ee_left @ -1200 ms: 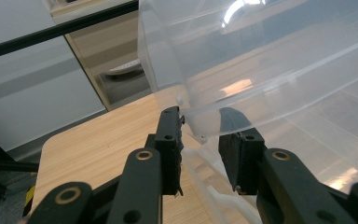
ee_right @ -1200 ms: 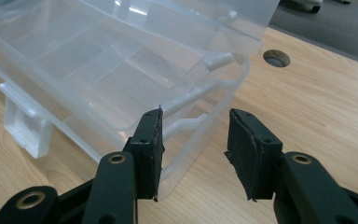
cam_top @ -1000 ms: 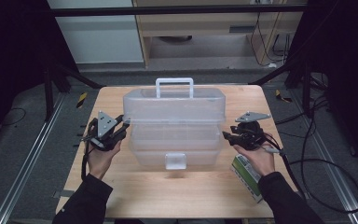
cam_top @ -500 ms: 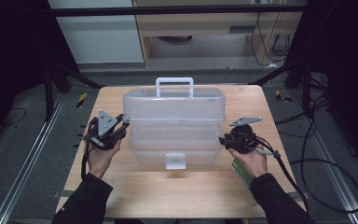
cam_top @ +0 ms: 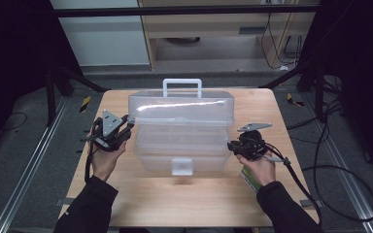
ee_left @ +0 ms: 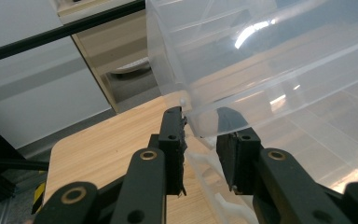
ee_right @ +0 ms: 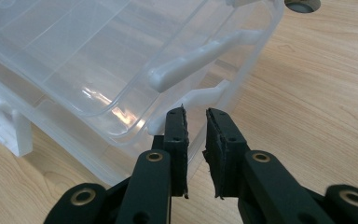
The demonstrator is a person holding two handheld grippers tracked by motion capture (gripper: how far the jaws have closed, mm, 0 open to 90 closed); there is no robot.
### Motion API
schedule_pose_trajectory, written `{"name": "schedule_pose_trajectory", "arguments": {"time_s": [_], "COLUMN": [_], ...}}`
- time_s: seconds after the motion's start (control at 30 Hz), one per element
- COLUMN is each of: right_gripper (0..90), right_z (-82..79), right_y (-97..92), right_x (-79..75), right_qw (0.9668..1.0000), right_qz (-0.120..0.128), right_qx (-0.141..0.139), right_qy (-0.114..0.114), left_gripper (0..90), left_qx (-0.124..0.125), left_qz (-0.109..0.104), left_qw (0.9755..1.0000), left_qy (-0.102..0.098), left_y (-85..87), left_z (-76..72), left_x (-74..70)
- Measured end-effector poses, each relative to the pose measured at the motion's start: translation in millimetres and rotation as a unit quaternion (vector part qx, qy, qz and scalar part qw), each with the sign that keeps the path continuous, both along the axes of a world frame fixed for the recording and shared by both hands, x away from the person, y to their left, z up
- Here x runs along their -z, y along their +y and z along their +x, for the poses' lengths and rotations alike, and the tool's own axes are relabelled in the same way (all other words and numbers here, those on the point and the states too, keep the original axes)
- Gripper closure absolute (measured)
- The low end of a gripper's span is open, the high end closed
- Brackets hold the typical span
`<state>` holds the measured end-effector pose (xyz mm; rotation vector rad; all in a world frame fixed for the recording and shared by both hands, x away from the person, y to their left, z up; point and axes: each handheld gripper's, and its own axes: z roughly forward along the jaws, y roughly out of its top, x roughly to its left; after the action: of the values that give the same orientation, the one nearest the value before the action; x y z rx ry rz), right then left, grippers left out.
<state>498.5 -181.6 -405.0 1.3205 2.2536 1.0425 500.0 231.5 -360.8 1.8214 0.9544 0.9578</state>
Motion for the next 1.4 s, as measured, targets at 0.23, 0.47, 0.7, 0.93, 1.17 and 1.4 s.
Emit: {"name": "schedule_pose_trajectory", "arguments": {"time_s": [0.23,0.47,0.7,0.93,1.17,1.4], "right_gripper": [78.9,79.2,79.6,79.7,80.0,80.0], "right_z": [-0.5,-2.0,-3.6,-4.7,-6.0,-6.2], "right_y": [0.4,1.7,2.5,3.6,4.8,5.0], "right_x": [0.2,0.8,1.8,2.2,2.6,2.6], "right_qw": [1.0,0.9998,0.9995,0.9994,0.9994,0.9993], "right_qz": [0.004,0.01,0.012,0.01,0.006,0.006], "right_qx": [0.006,0.018,0.027,0.031,0.034,0.035], "right_qy": [0.002,0.002,-0.003,-0.006,-0.011,-0.01], "left_gripper": [71.1,71.3,71.5,72.1,73.5,74.8], "left_qx": [-0.003,-0.008,-0.012,-0.022,-0.027,-0.026], "left_qz": [0.001,-0.005,-0.001,-0.001,0.005,0.0], "left_qw": [1.0,0.9999,0.9999,0.9997,0.9996,0.9996], "left_qy": [-0.002,-0.006,-0.008,-0.01,-0.011,-0.011], "left_y": [-0.5,-1.5,-2.9,-4.8,-7.1,-7.7], "left_z": [5.0,10.9,15.6,21.2,28.7,34.7], "left_x": [-3.6,-5.6,-10.6,-16.7,-23.9,-28.4]}}
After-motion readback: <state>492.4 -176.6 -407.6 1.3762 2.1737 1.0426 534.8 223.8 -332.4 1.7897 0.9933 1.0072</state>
